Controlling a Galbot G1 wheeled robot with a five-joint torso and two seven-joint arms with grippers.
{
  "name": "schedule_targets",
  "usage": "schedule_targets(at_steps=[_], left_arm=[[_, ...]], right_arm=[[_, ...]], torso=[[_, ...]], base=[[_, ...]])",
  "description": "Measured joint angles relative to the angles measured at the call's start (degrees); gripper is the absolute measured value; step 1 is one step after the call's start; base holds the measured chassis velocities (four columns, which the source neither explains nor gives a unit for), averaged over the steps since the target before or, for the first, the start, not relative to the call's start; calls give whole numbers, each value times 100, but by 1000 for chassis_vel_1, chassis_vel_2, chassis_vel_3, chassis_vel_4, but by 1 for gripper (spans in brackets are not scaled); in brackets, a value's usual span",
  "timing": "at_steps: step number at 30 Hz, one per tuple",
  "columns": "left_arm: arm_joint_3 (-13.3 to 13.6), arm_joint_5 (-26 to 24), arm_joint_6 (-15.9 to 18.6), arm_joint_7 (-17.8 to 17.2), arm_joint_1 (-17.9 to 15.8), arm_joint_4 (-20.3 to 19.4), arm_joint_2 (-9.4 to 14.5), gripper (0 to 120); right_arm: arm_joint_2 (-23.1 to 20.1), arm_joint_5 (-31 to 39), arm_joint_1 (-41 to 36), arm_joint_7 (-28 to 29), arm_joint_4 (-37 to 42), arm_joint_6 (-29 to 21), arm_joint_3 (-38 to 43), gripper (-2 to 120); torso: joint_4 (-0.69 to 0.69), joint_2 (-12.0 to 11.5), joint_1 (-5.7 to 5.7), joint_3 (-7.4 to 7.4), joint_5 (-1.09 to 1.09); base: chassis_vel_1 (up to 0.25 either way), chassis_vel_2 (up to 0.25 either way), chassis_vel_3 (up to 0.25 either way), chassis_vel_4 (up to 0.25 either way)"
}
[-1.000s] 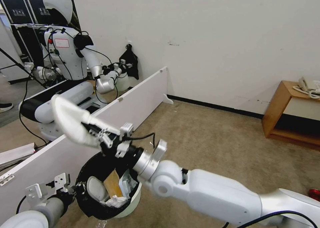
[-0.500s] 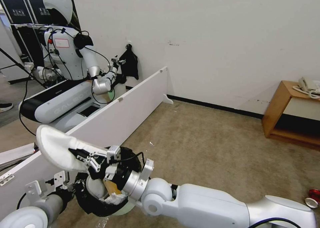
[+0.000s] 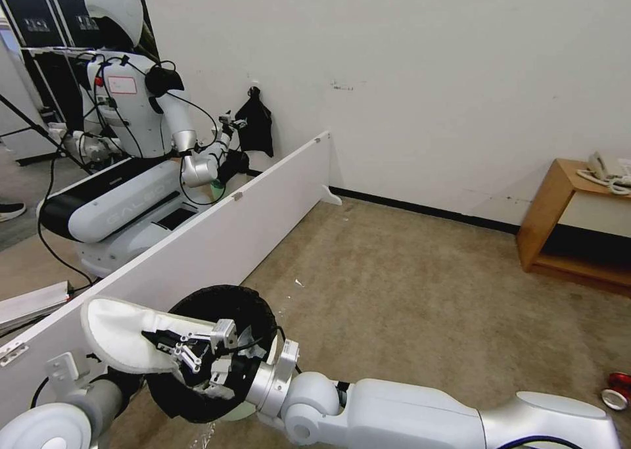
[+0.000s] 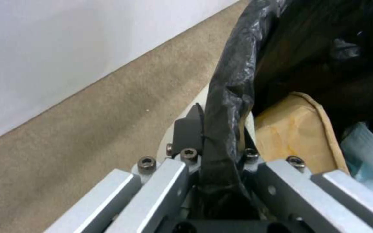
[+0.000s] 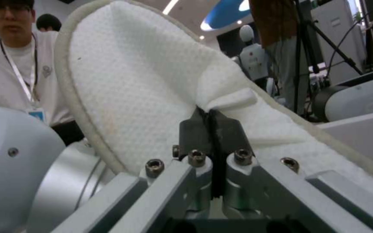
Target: Pick up the trash bin, then pick up the garbage from the floor and place it into the trash bin.
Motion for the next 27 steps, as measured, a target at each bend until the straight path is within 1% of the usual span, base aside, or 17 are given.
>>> schedule_targets(at_steps=[15, 24, 26, 27], left_arm=[[-50, -41, 0, -32, 30, -39, 17, 1], [-60, -50, 0, -52, 44, -48, 12, 1], [-67, -65, 0, -58, 40, -49, 23, 1], [-69, -69, 0, -58, 39, -49, 26, 1]], right_arm=[[-55, -1, -55, -24, -39, 59, 5, 0], [-155, -21, -129, -29, -46, 90, 84, 0], [-264, -70, -170, -26, -45, 87, 99, 0], [-286, -83, -181, -26, -40, 82, 105, 2]], torso=[[0, 0, 0, 0, 0], [0, 0, 0, 0, 0], [0, 0, 0, 0, 0], [0, 0, 0, 0, 0]], base=[[0, 0, 0, 0], [0, 0, 0, 0], [0, 0, 0, 0], [0, 0, 0, 0]])
